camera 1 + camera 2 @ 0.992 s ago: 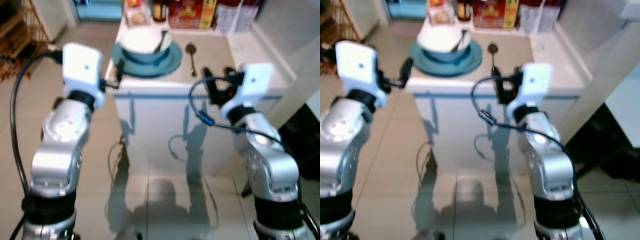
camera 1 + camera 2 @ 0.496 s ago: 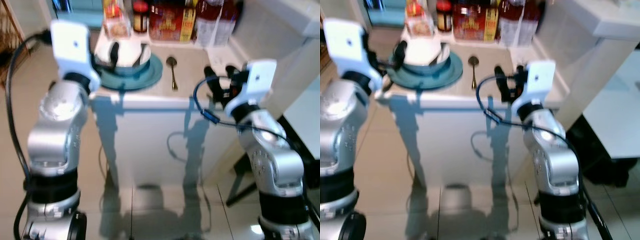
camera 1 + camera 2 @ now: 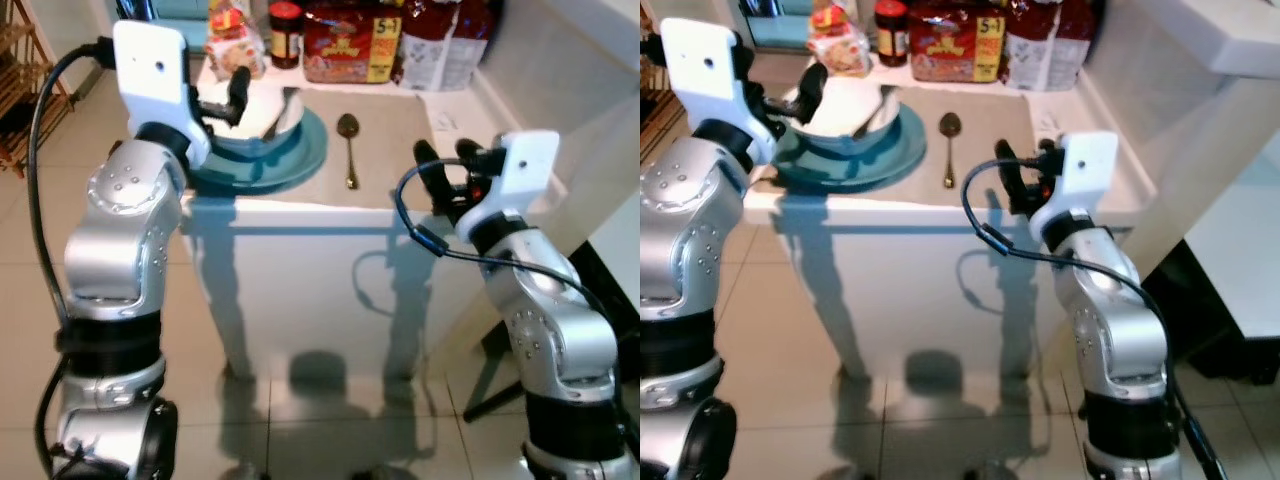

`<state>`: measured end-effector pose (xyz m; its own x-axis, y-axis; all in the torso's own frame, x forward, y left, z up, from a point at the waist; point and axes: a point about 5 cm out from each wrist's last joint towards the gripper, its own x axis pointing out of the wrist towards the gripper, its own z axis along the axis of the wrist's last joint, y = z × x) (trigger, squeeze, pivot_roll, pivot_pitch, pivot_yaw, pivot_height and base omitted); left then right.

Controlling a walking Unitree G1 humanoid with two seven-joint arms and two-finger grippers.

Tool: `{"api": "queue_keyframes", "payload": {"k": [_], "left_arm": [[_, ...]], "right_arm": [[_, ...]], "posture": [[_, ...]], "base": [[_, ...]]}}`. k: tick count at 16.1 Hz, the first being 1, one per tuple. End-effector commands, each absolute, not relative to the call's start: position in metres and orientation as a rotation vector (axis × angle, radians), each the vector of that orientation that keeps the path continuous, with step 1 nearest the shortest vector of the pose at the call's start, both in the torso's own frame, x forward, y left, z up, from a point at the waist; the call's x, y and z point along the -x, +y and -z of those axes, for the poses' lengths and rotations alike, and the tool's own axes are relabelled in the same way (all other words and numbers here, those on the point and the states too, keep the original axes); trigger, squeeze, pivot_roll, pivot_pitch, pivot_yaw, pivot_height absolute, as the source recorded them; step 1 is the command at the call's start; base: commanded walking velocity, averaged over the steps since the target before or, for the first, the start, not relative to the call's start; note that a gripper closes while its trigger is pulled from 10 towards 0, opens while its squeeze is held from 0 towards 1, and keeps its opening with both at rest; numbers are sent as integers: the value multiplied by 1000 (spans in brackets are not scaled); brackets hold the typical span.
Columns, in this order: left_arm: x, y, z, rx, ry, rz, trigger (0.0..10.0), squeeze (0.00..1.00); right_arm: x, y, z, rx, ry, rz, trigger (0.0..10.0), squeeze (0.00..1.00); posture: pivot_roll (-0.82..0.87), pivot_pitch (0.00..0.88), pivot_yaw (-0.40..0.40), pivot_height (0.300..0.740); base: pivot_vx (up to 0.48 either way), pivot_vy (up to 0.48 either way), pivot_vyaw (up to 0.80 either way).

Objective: Setting the table

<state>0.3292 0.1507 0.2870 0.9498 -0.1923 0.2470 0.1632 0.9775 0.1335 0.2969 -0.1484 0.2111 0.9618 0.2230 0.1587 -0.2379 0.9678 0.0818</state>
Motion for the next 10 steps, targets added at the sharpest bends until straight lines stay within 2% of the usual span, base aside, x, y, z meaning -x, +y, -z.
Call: {"api": "queue_keyframes", "payload": {"k": [1,8,10], "left_arm": [[-328,151,-290,-123,-277,189,10000,118],[-326,149,-286,-125,-271,211,10000,114],[-327,149,-286,-127,-272,223,10000,114]], "right_arm": [[-295,-144,-221,-108,-187,-251,10000,0],[-293,-140,-217,-103,-162,-279,10000,0],[-292,-138,-214,-80,-131,-336,10000,0]], "posture": [[-12,77,-48,740],[-11,80,-57,740],[-12,79,-52,740]], "base": [[326,0,0],[327,0,0],[326,0,0]]}}
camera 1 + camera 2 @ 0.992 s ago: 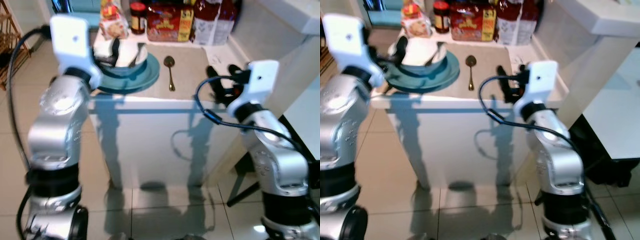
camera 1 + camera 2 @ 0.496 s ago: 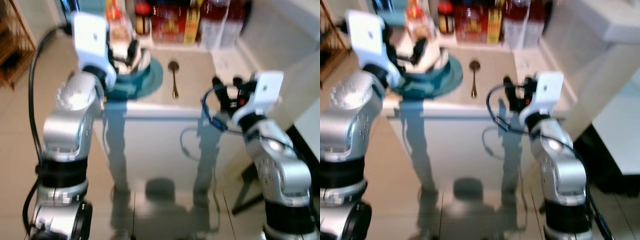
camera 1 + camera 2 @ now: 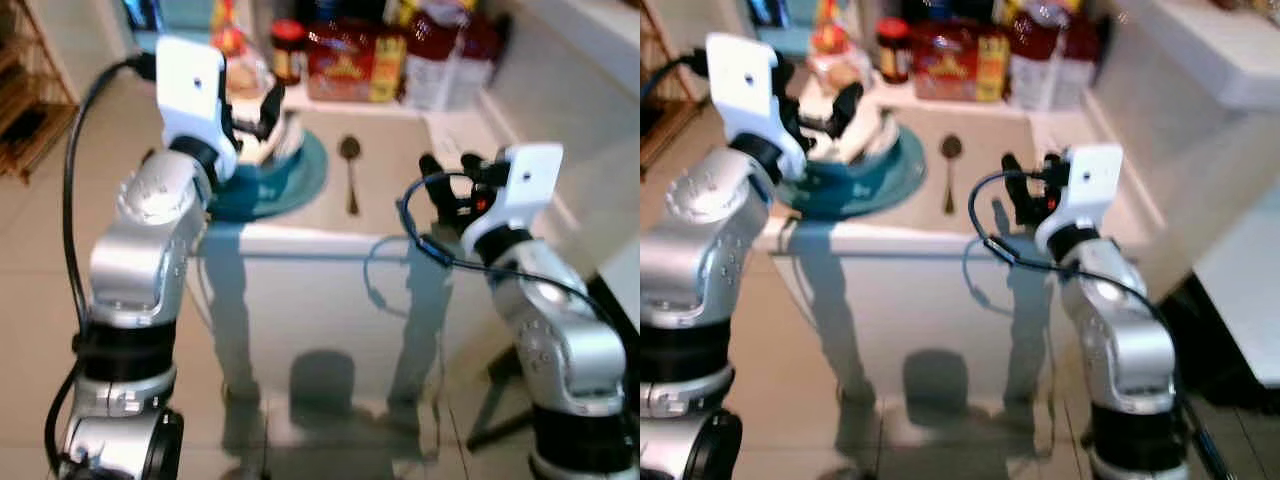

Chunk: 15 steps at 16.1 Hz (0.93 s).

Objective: Setting the table

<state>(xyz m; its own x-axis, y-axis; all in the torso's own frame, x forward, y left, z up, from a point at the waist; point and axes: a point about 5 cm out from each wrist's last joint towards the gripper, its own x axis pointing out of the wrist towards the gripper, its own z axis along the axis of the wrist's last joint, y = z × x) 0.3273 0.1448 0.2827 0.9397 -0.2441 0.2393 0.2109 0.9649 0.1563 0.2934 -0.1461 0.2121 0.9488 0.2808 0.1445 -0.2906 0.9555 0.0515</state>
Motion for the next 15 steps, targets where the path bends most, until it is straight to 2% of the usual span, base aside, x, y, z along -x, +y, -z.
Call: {"api": "queue_keyframes", "payload": {"k": [1,7,8,9,13,14,15], "left_arm": [[-327,149,-286,-128,-273,228,10000,114],[-329,137,-289,-128,-263,306,10000,94],[-330,134,-289,-119,-242,339,10000,86],[-332,130,-288,-111,-207,400,10000,31],[-350,129,-285,-85,-114,430,10000,0],[-352,129,-285,-70,-106,442,10000,82],[-357,129,-288,-39,-98,473,10000,1000]], "right_arm": [[-292,-138,-212,-66,-117,-354,10000,0],[-292,-147,-213,-40,-112,-355,10000,0],[-290,-147,-215,-58,-107,-410,10000,0],[-287,-149,-219,-56,-107,-461,10000,0],[-282,-160,-223,-10,-74,-549,10000,0],[-282,-161,-224,-6,-70,-556,10000,0],[-280,-164,-225,4,-57,-579,10000,0]], "posture": [[-13,78,-51,740],[-16,75,-41,740],[-16,74,-41,740],[-19,72,-40,740],[-28,72,-28,740],[-28,72,-28,740],[-30,73,-26,740]], "base": [[322,0,0],[311,0,0],[0,0,0],[0,0,0],[0,0,0],[0,0,0],[0,0,0]]}}
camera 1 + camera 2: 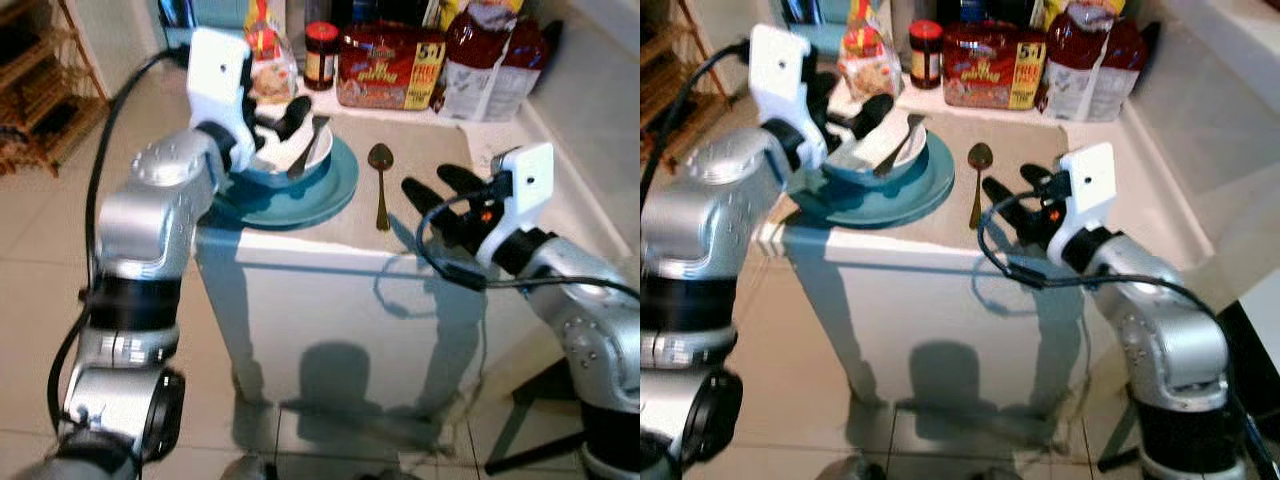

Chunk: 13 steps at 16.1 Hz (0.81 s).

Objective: Setting the table

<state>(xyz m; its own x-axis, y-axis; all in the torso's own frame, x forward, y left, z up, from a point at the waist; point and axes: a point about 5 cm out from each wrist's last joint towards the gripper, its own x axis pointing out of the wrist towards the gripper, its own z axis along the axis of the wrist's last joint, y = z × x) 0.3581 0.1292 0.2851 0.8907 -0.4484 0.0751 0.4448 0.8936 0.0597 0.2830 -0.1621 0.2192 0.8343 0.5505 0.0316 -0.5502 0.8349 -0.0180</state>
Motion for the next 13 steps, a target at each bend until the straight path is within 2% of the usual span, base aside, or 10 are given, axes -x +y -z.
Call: {"api": "queue_keyframes", "payload": {"k": [1,4,7,8,9,13], "left_arm": [[-361,130,-290,-17,-90,488,10000,1000],[-375,128,-285,81,-2,555,10000,1000],[-393,137,-276,115,75,492,10000,1000],[-398,140,-274,148,95,475,10000,247],[-399,140,-273,163,104,482,10000,0],[-403,135,-267,177,168,567,10000,0]], "right_arm": [[-280,-167,-225,14,-46,-592,10000,0],[-278,-171,-225,15,-22,-620,10000,0],[-275,-172,-224,21,4,-651,10000,0],[-273,-171,-223,21,16,-670,10000,0],[-272,-172,-223,22,21,-675,10000,0],[-267,-174,-222,44,55,-717,10000,0]], "posture": [[-34,75,-24,740],[-40,77,-22,740],[-50,77,-22,740],[-55,77,-22,740],[-55,77,-22,740],[-62,78,-26,740]], "base": [[0,0,0],[0,0,0],[0,0,0],[0,0,0],[0,0,0],[0,0,0]]}}
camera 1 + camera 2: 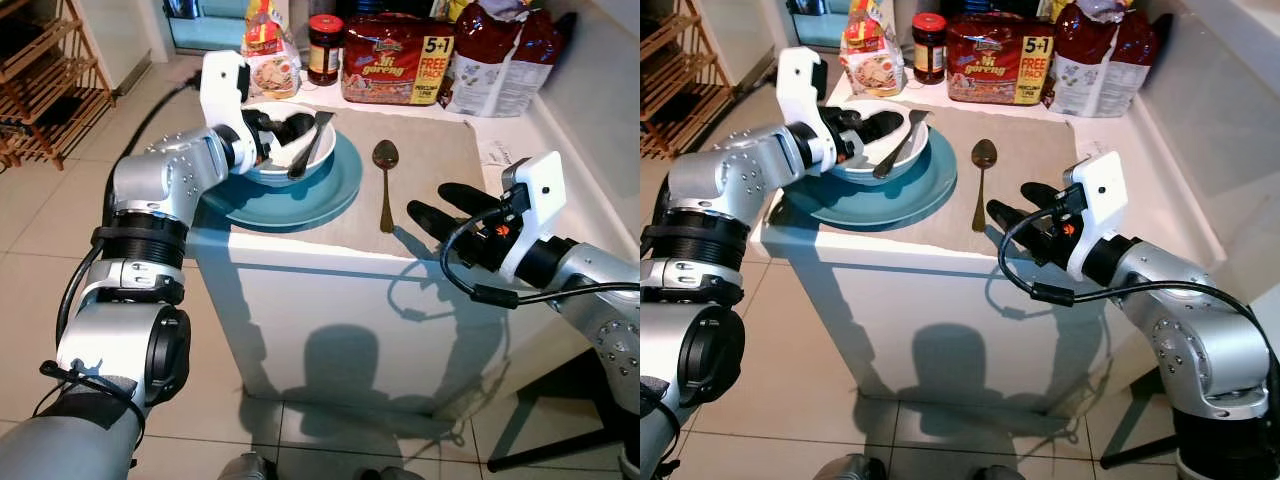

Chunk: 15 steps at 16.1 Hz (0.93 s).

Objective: Setting the table

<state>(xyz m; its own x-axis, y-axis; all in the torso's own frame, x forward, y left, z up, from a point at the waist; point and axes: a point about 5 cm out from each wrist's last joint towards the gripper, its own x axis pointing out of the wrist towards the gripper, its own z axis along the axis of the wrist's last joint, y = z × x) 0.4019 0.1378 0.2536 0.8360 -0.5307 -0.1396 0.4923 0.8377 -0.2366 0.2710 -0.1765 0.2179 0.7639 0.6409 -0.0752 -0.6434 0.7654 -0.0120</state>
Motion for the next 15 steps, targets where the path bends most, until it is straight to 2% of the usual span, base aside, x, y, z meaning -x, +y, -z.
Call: {"api": "queue_keyframes", "payload": {"k": [1,10,13,15], "left_arm": [[-403,133,-269,183,172,593,10000,0],[-408,129,-261,128,235,643,10000,0],[-408,123,-264,176,228,692,10000,0],[-407,119,-261,133,243,712,10000,0]], "right_arm": [[-265,-175,-222,55,70,-739,10000,0],[-261,-177,-226,107,95,-790,10000,0],[-260,-178,-225,111,102,-796,10000,0],[-259,-178,-225,123,104,-799,10000,0]], "posture": [[-61,78,-29,740],[-67,82,-32,740],[-65,84,-31,740],[-66,84,-29,740]], "base": [[0,0,0],[0,0,0],[0,0,0],[0,0,0]]}}
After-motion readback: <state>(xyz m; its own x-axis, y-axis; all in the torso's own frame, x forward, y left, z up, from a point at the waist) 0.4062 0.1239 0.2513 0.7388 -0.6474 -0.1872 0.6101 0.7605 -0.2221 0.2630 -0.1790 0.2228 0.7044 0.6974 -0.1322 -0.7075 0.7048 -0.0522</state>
